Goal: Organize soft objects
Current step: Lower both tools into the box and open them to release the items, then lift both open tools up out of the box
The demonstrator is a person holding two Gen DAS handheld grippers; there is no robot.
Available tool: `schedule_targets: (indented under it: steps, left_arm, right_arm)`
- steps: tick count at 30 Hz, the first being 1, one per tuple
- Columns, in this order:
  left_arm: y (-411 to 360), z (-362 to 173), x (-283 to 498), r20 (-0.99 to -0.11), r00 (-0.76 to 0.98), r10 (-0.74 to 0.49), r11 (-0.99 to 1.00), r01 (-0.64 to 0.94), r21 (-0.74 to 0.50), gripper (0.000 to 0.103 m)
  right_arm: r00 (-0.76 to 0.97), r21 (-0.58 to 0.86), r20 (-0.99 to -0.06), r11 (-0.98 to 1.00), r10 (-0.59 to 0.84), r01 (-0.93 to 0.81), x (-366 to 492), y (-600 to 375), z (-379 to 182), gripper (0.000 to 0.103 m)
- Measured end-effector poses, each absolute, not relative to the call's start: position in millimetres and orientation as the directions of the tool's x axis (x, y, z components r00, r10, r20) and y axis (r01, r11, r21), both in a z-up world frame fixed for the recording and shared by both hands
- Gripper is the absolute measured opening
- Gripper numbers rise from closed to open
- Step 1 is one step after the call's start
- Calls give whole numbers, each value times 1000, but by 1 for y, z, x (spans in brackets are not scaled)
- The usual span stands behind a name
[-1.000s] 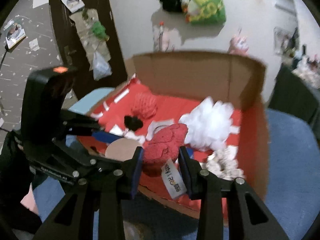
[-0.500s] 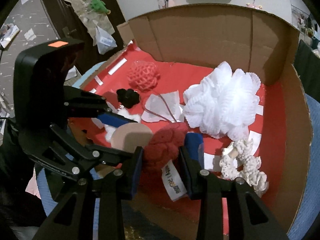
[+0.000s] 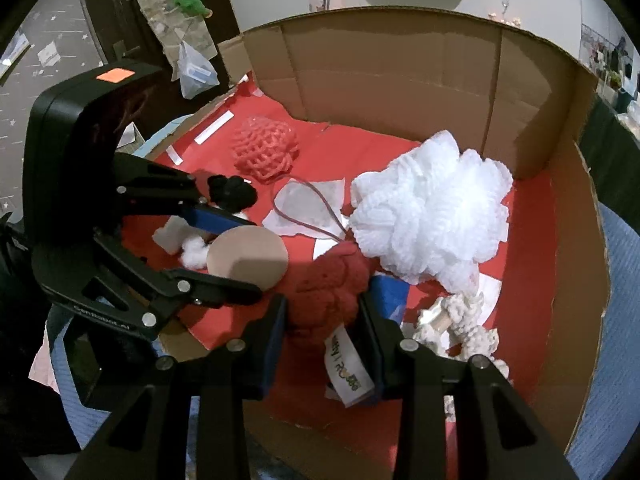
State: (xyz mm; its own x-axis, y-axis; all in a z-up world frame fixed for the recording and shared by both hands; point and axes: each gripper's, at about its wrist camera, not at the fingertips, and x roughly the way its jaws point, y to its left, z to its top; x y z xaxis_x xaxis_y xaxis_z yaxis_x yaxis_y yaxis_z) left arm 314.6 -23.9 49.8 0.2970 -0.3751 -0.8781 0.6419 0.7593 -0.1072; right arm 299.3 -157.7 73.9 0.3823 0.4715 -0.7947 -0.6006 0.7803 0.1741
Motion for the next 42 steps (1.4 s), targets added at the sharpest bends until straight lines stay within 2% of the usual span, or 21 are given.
schedule_targets:
  steps: [6,11,13,15,20,21,23,26,29,32,34,42]
  left_arm:
    - [-30,50,310,-875,297,-381,744,661,-100,49]
    - [-41,50,307,-873,319,-369,749,659,-76,58]
    - [-41,51,307,-869,331,-368,753,654,-69,66]
    - [-41,53,307,-864,342,-370,755,652,-65,67]
    - [-32,57,304,-858,355,-370,763,643,-63,68]
    - [-31,58,303,-856,361,-371,767,638,-64,71]
    - [-26,63,300,-844,382,-376,780,623,-65,77]
    - [-16,77,291,-811,431,-396,804,590,-79,79]
    - [-7,92,280,-771,488,-410,831,548,-96,91]
    - [2,104,264,-716,575,-396,868,489,-87,94]
    - [5,109,252,-678,633,-374,888,456,-65,95]
    - [19,112,233,-532,820,-211,964,265,26,95]
  right_arm:
    - [385,167,-792,775,473,-609,299,-157,73,41]
    - [393,154,-793,777,466,-610,299,-158,73,42]
    - [398,147,-794,779,460,-609,299,-158,74,48]
    - [404,144,-791,781,459,-607,299,-159,74,55]
    - [413,140,-788,787,456,-601,298,-161,77,57]
    - [418,140,-785,788,458,-600,296,-163,79,58]
    - [433,135,-777,793,457,-595,292,-165,84,68]
    - [472,122,-755,805,456,-581,281,-170,95,77]
    - [527,102,-728,829,439,-549,269,-176,109,88]
    - [602,67,-694,868,396,-493,256,-180,120,99]
    - [648,52,-670,893,363,-447,249,-181,124,103]
    - [758,7,-609,958,232,-288,246,-178,111,103]
